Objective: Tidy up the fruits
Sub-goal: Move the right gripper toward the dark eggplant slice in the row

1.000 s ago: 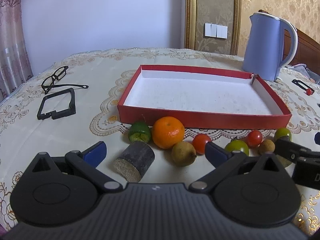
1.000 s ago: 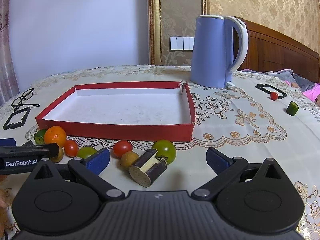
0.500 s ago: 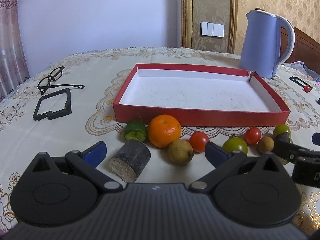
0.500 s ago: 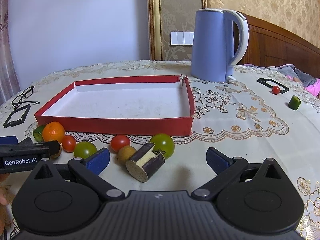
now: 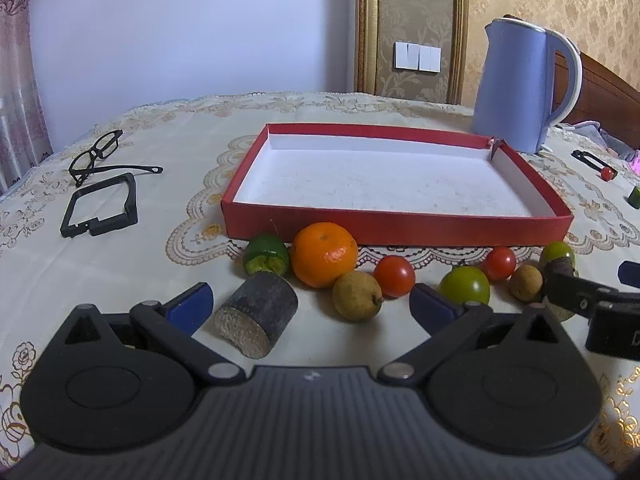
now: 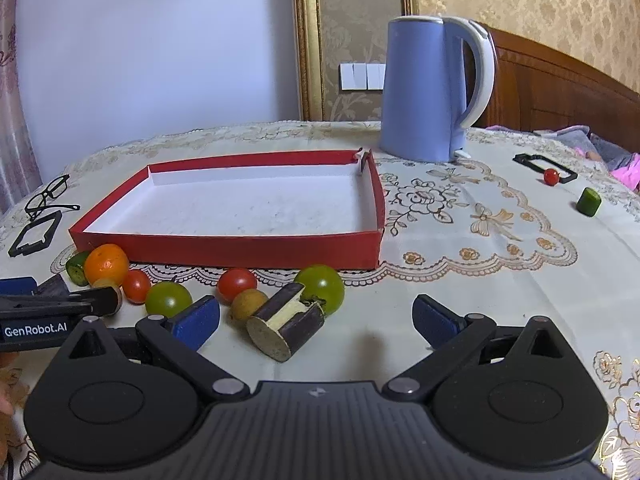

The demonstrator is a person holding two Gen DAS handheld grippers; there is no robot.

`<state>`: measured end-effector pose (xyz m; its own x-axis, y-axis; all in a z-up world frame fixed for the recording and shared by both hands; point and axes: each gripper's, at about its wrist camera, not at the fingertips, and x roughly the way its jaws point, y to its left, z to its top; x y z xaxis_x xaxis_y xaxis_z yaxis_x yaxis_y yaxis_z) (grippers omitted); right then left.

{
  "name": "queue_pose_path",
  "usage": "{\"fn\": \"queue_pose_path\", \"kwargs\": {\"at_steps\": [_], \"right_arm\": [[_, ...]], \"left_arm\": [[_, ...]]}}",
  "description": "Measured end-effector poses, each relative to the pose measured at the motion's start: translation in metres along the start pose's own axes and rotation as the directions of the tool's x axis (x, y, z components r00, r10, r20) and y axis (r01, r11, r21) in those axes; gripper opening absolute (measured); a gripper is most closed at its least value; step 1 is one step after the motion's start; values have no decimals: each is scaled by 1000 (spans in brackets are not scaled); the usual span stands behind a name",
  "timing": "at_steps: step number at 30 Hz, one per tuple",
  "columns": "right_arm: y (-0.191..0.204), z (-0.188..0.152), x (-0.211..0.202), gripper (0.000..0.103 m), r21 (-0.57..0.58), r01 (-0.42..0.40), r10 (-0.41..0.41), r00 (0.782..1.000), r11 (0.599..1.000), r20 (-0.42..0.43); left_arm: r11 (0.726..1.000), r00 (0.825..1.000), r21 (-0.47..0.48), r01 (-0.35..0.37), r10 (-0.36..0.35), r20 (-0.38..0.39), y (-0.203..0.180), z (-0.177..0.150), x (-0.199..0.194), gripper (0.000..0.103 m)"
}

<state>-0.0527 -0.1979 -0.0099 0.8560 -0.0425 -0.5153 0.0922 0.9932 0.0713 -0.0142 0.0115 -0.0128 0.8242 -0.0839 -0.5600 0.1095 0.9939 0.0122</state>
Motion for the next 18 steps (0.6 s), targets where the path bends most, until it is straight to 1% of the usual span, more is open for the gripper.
{"fn": "queue_pose_path", "kwargs": {"at_steps": [3,8,12,14,18], "right_arm": [[-3,-1,-1,103,3,-1,1,1000,1000,3],[-24,-10,-10,103,-25,37,-37,999,999,17],[-40,-15,-20,103,1,15,-15,1000,1000,26],[-39,-16,-22,103,-14,19,-19,999,1000,34],[-27,-13,-23,103,-37,-7,9,999,999,44]], "left_arm": [[1000,1000,-1,3,-3,-7,3,-2,-1,103],[1000,1000,-23,13,-13,-5,12,-5,-3,103],[999,1000,-29,19,-19,-16,11,-5,1,103],[1000,1000,-22,18,-18,-17,9,-6,1,103],[1000,1000,-6,18,-19,-15,6,-6,1,103]]}}
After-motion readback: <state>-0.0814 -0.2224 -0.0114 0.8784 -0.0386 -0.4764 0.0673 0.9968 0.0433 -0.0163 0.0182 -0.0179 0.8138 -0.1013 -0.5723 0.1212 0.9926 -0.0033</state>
